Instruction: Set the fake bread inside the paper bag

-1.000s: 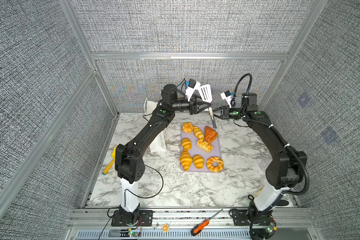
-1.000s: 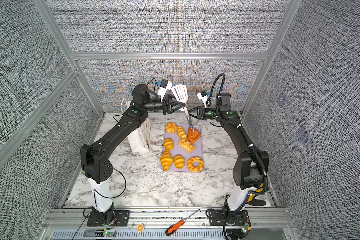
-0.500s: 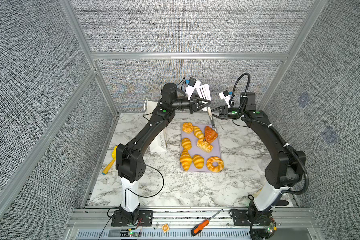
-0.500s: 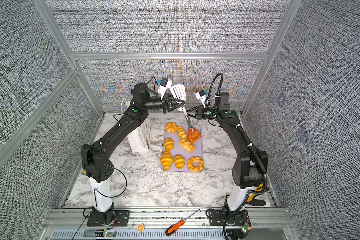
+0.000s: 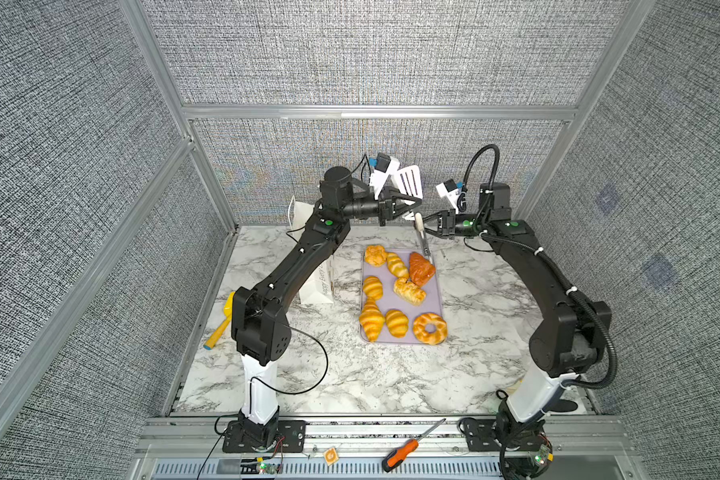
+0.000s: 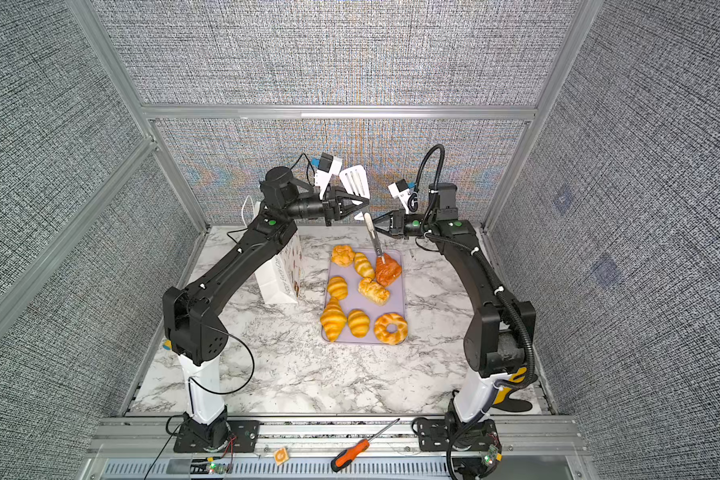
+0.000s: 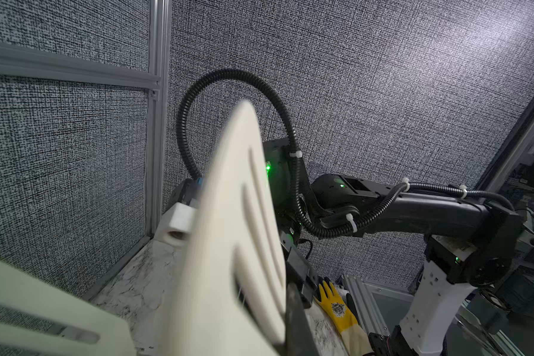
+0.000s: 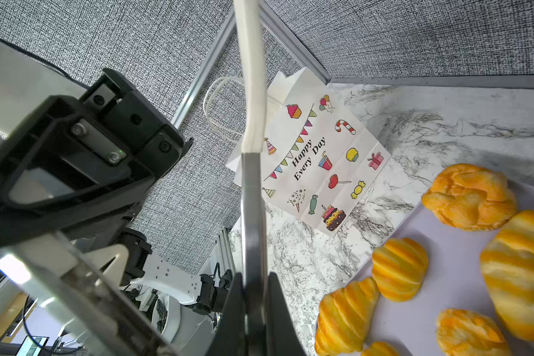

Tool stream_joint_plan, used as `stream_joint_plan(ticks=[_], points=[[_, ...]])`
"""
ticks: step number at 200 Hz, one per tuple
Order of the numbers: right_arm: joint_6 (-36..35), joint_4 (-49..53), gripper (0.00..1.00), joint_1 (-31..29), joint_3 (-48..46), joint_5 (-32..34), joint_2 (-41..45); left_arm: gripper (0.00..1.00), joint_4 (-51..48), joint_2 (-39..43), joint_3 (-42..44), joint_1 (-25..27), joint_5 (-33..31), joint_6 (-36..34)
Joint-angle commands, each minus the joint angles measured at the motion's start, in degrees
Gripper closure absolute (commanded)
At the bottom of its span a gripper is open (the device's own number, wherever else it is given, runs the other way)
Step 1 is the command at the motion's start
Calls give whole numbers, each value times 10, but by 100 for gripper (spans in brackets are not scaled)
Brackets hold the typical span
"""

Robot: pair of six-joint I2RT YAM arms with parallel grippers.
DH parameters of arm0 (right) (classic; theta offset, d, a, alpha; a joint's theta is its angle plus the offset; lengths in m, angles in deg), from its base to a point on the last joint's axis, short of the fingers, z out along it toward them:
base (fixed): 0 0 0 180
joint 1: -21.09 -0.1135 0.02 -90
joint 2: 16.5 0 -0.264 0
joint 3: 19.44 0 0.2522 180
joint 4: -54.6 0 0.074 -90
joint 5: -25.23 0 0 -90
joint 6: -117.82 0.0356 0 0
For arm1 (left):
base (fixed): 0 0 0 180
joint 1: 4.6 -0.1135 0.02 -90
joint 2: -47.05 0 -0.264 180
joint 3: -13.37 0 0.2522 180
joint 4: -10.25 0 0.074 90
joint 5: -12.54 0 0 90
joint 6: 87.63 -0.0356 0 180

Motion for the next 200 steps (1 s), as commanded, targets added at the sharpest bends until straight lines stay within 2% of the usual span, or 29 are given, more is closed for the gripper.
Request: stream_joint_plan(ticks=[1, 15, 30, 44, 50, 76, 100, 129, 145, 166, 200], points=[[-7, -23, 99, 0, 0, 7, 6, 98, 69, -15, 3, 0, 28, 43], [-15, -22, 90, 1, -1, 10, 11, 99, 94, -17, 4, -1, 34, 59], [-24, -23, 85, 2, -4, 13, 20, 100, 117, -20, 4, -1, 42, 71], [-30, -30, 59, 7, -14, 20, 31, 100, 131, -21, 4, -1, 46, 80], [-31, -39, 52, 11, -21, 20, 37, 100, 137, -22, 3, -3, 48, 83], [18, -138, 33, 29, -79, 10, 68, 100, 158, -22, 3, -4, 53, 99], [58, -227, 21, 39, -132, 9, 100, 100, 168, -24, 2, -5, 55, 107], [62, -263, 10, 40, -165, 7, 126, 100, 179, -33, -8, -7, 54, 123], [93, -318, 6, 39, -189, 1, 141, 100, 197, -40, -13, -7, 57, 144], [118, -352, 3, 36, -209, -2, 150, 100, 201, -43, -16, -7, 53, 150], [102, -334, 1, 23, -214, 2, 151, 100, 204, -41, -19, -1, 51, 153]])
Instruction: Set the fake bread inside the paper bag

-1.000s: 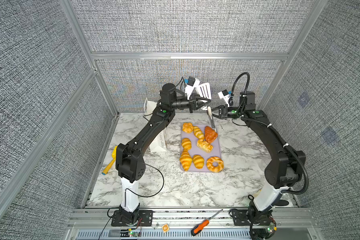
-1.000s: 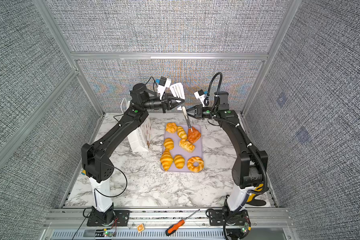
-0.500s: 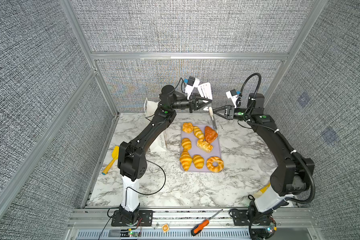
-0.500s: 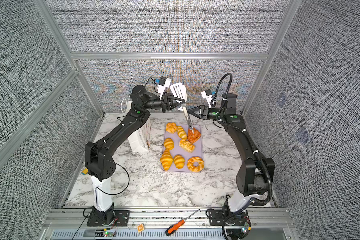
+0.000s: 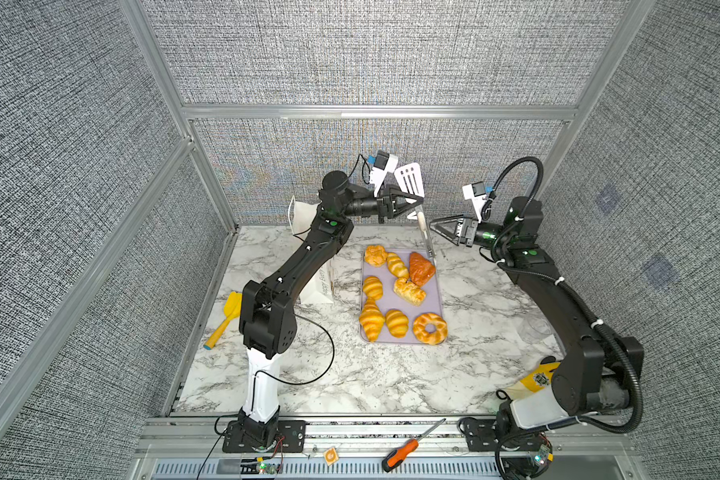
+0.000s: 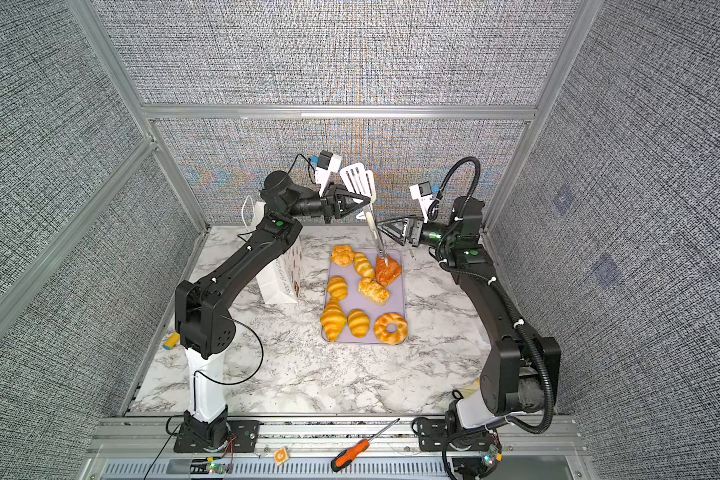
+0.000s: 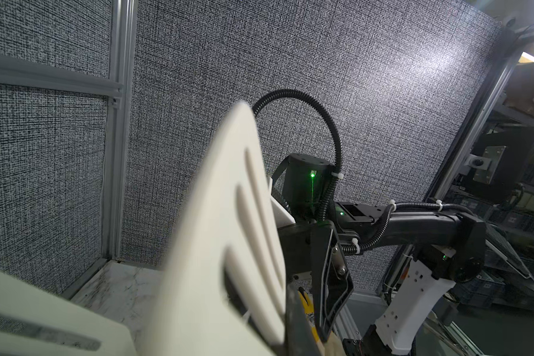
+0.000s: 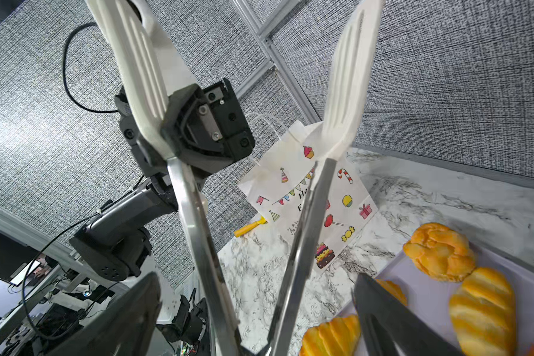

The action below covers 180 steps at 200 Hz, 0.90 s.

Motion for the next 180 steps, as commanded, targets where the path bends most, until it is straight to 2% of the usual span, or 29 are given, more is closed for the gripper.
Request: stream_joint_plan(ticks=[1, 78, 180], points=[[4, -25, 0, -7, 0, -5, 0, 100, 38, 2, -7, 4, -1, 5], [8, -15, 1, -33, 35, 4, -28, 100, 11, 6, -8, 19, -8, -23], [-9, 20, 3, -45, 72, 12, -48, 100, 18, 2, -9, 30, -26, -24]])
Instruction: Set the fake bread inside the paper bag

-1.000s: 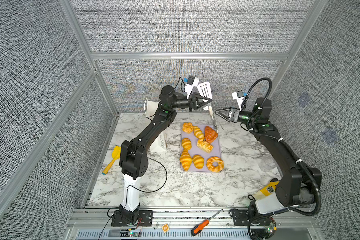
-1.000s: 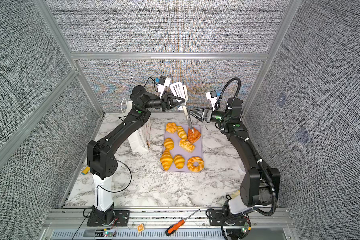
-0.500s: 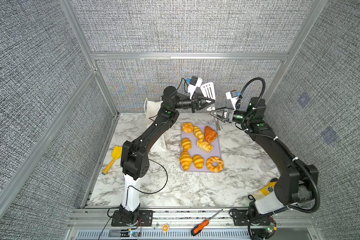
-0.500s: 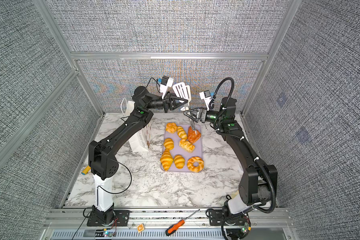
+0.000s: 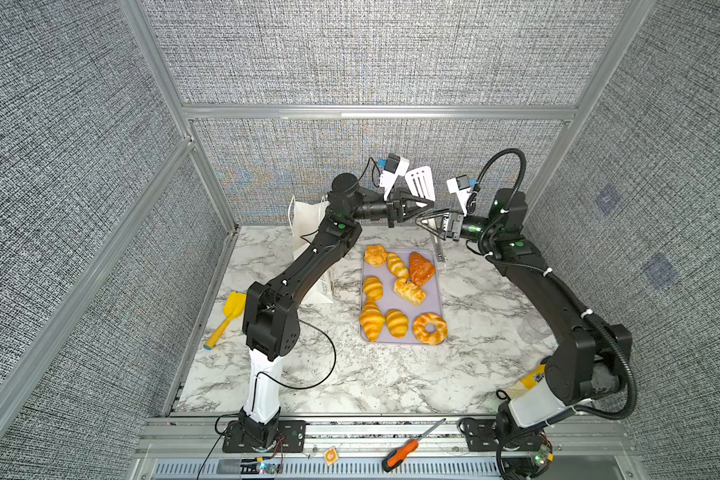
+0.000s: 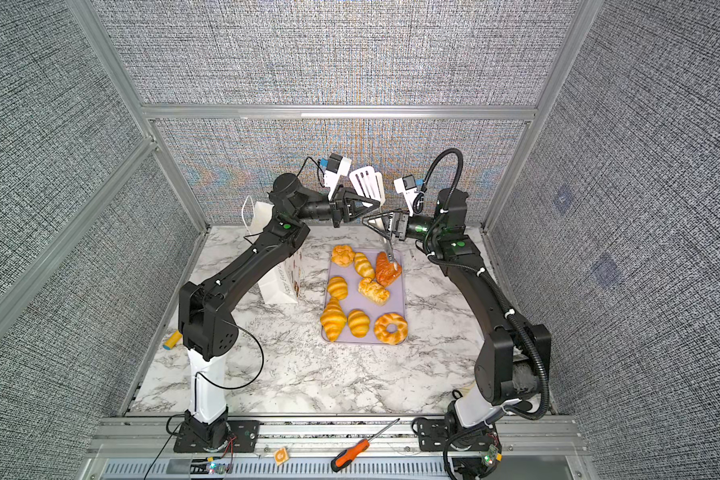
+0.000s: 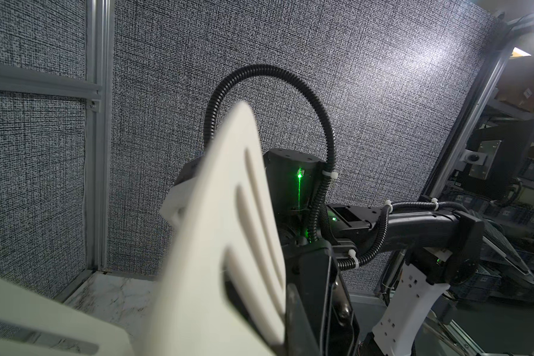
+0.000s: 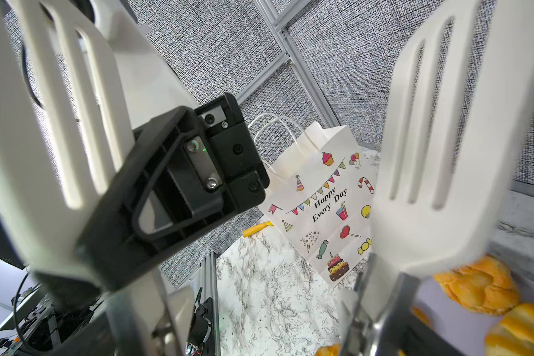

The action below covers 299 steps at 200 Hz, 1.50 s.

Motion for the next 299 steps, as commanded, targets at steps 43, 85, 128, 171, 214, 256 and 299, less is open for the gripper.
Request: stream_joint_plan(ticks=[43, 85, 128, 171, 214, 256, 299], points=[[-5, 11, 11, -2, 12, -3, -9, 100, 25, 2, -5, 0, -10, -2], [-6, 26, 18, -1, 21, -2, -14, 100, 9, 2, -4, 0, -12, -15], [-27, 81, 24, -2, 38, 0, -23, 100, -19, 3, -4, 0, -20, -44], [-81, 184, 30, -1, 65, 17, -27, 100, -48, 6, -6, 0, -32, -72], [-79, 189, 33, 5, 67, 15, -23, 100, -36, 9, 3, -1, -37, -71], [-76, 196, 38, 16, 64, 15, -19, 93, -16, 11, 10, -4, -42, -50], [-77, 199, 39, 25, 60, 15, -9, 62, -4, 13, 21, -8, -56, -35]])
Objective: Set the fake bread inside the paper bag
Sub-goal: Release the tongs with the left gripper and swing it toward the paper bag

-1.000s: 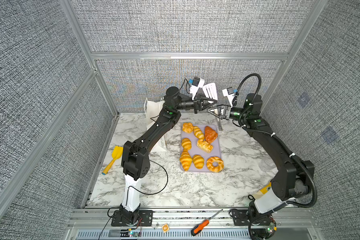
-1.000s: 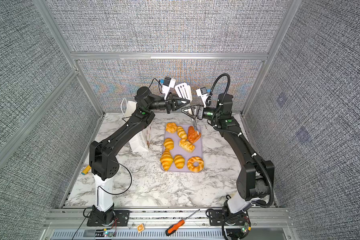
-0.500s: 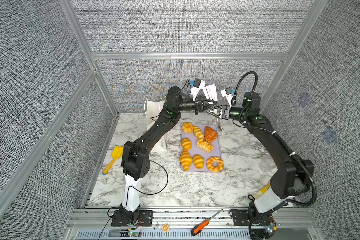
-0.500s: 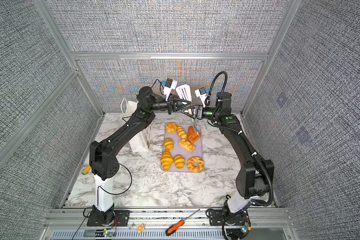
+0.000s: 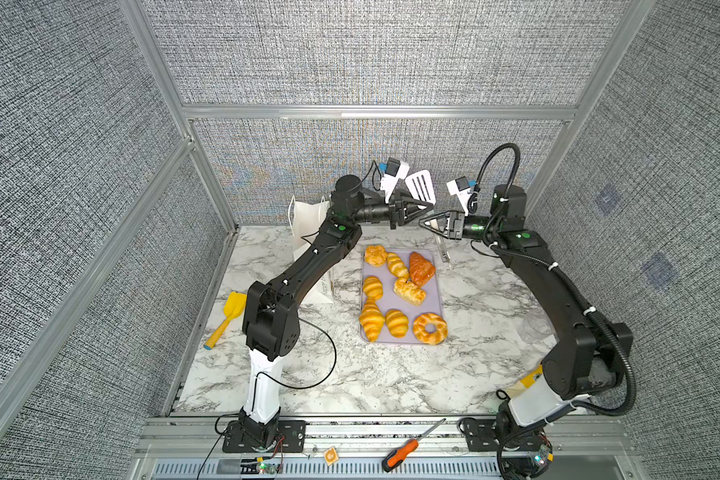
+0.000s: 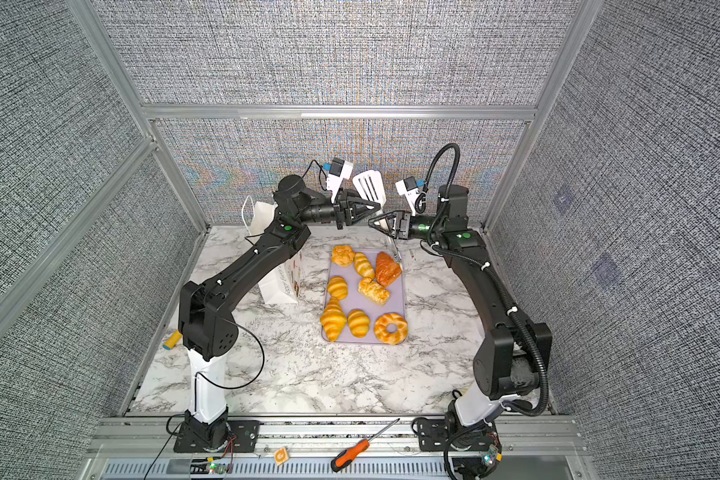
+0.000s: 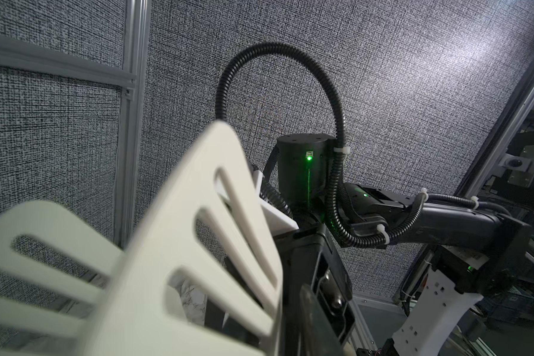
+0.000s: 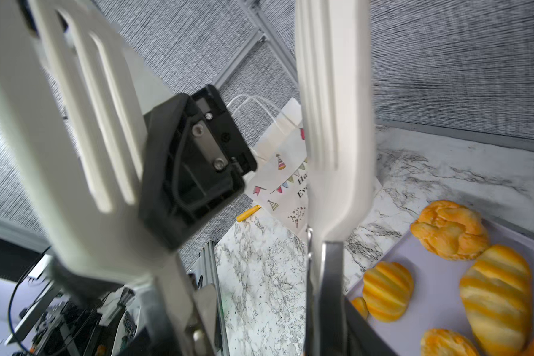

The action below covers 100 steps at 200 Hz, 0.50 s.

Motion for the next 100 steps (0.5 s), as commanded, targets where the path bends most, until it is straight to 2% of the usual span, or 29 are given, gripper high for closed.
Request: stream_joint_plan(ticks=[1, 20, 54, 78, 100], points=[[0, 8, 40, 4, -2, 2, 7, 61, 41, 10, 4, -4, -11, 6], [-1, 11, 40, 7, -1, 2, 9, 44, 37, 11, 5, -4, -15, 5], [-33, 67, 40, 20, 7, 24, 10, 36, 1, 30, 23, -14, -43, -16], [-111, 185, 40, 31, 37, 88, 4, 27, -93, 60, 40, -23, -99, -75], [-153, 247, 40, 36, 48, 140, -2, 24, -112, 83, 74, -33, -129, -91]])
